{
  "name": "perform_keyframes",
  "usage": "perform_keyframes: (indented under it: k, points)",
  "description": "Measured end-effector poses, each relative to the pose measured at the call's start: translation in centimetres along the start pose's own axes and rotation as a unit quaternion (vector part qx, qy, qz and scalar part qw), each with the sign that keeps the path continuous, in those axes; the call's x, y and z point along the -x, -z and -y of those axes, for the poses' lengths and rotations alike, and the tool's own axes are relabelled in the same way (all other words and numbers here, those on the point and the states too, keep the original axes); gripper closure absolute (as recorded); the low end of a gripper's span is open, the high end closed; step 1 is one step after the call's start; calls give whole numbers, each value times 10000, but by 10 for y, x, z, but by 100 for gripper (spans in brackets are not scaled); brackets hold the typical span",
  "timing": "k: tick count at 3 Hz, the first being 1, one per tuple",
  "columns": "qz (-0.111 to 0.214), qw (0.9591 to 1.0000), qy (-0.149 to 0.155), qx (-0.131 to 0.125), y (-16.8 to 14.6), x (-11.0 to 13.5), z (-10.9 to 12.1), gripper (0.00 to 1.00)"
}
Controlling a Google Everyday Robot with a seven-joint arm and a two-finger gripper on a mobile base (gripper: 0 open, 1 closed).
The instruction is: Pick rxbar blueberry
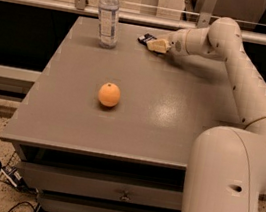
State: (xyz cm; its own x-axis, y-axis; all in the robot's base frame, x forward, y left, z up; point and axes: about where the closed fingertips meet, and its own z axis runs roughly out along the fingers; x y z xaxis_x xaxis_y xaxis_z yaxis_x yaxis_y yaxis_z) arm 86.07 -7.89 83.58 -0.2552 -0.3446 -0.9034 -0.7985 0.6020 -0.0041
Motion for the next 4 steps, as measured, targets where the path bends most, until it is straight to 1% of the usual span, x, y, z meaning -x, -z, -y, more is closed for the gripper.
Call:
perform_keyframes:
  k: [1, 2, 3, 4]
  points:
    - [-12, 10000, -4, 3, 1, 0, 0, 100]
    - [-52, 10000, 65, -10, 21, 7, -5, 100]
    - [-107, 9997, 180, -138, 56, 17, -14, 100]
    - [59, 9990, 418, -115, 101, 29, -41, 100]
